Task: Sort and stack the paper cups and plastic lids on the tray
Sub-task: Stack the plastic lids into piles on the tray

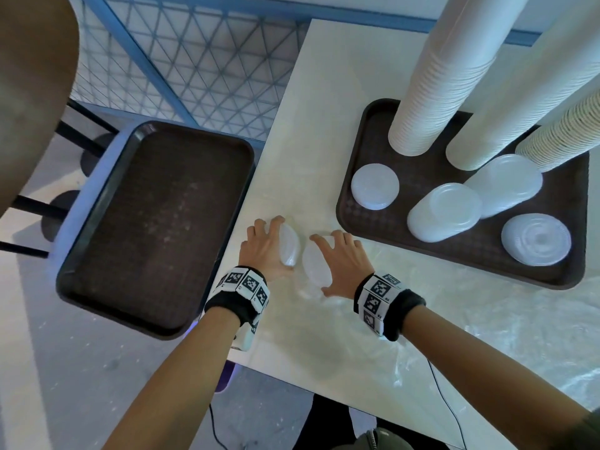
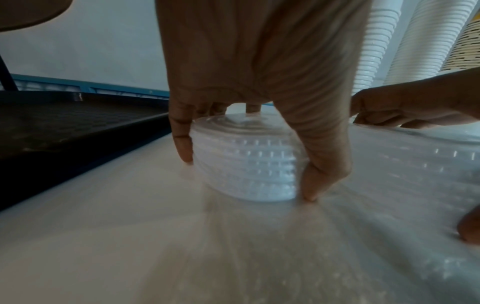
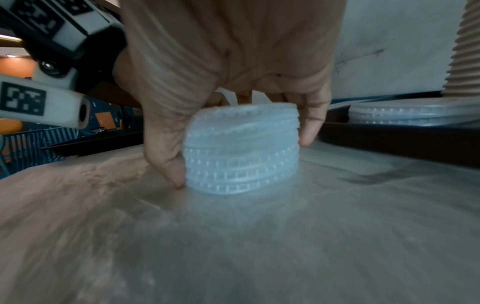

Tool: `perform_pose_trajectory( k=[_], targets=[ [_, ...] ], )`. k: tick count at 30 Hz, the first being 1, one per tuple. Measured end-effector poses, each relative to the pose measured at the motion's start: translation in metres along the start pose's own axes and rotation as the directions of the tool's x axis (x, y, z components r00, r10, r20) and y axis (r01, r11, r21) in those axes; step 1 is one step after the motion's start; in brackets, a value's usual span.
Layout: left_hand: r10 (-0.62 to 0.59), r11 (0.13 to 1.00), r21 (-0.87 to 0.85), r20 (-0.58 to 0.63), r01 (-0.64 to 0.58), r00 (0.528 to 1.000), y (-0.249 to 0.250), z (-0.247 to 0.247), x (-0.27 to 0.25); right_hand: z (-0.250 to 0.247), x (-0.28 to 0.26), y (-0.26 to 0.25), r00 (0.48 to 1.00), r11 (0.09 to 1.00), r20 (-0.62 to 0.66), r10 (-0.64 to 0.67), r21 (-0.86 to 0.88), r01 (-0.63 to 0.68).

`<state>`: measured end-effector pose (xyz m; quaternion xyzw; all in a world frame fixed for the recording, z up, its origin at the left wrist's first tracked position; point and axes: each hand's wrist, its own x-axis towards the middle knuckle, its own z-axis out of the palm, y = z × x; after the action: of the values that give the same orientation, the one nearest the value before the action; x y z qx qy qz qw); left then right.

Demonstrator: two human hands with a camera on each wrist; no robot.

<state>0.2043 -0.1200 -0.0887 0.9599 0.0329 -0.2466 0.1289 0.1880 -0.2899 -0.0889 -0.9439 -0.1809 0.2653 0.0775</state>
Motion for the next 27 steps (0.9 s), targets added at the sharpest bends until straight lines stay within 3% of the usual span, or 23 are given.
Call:
perform_pose_trajectory(
  k=[9, 17, 21, 27],
  targets=[
    [0.013, 1.0, -0.009, -0.013, -0.013, 1.0, -0.001, -0.001, -0.003, -0.003, -0.006, 0.005, 0.999, 0.992, -0.044, 0.027, 0.125, -0.021],
    [-0.007, 0.97, -0.245, -0.016, 0.003, 1.0, -0.009, -0.015, -0.004, -0.014, -0.021, 0.016, 0.994, 0.96, -0.1, 0.042, 0.28, -0.013],
    [-0.014, 0.948, -0.319, -0.067, -0.008, 0.998, -0.012, -0.026, 0.0, -0.016, -0.032, 0.023, 0.991, 0.954, -0.128, 0.037, 0.299, 0.003],
    [-0.123, 0.898, -0.438, -0.179, 0.033, 0.976, 0.009, -0.055, 0.01, -0.011, -0.065, 0.043, 0.984, 0.918, -0.146, 0.099, 0.394, -0.033]
  ],
)
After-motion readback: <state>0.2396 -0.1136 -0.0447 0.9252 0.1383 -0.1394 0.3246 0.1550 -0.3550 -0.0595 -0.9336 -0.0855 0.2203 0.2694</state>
